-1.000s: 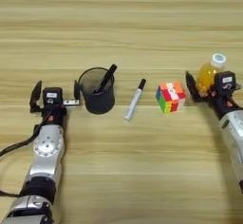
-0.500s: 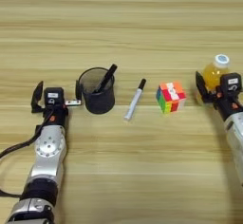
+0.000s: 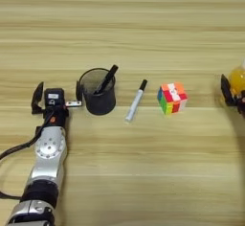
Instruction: Move the objects on the table
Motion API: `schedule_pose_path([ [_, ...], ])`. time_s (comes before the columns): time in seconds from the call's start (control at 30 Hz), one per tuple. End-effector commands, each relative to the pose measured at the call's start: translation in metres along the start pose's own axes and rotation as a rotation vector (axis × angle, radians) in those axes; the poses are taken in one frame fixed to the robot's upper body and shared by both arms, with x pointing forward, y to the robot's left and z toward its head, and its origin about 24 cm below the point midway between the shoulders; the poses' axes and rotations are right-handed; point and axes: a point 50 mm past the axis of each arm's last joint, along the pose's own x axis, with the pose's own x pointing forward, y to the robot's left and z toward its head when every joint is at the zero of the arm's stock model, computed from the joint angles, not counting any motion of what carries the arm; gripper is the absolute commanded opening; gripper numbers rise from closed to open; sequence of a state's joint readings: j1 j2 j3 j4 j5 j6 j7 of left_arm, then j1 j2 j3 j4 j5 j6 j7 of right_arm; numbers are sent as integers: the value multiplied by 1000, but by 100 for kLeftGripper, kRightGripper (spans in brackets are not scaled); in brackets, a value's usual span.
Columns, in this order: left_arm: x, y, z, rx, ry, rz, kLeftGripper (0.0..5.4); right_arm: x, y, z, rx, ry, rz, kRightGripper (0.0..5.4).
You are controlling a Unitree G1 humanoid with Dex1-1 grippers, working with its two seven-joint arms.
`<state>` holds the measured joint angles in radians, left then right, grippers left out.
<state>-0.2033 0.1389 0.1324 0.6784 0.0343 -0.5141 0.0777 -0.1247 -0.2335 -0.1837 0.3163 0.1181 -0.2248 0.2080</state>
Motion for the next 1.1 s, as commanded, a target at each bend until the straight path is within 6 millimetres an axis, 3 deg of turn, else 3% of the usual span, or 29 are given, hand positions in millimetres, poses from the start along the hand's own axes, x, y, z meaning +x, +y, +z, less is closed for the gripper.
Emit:
schedule_pose_path([
  [0.03,1,0,-1,7,12,0,540,-1,0,-5,0,27,8,429],
  [0.37,2,1,-2,5,15,1,540,-15,-5,-7,-4,38,-16,536],
  [0.8,2,0,-1,4,14,-1,540,-65,1,-16,19,170,36,536],
  [0.93,2,0,-1,5,12,0,540,-80,7,-21,54,235,139,536],
  [1.1,2,1,-1,7,11,2,540,-89,23,-11,97,229,300,536],
])
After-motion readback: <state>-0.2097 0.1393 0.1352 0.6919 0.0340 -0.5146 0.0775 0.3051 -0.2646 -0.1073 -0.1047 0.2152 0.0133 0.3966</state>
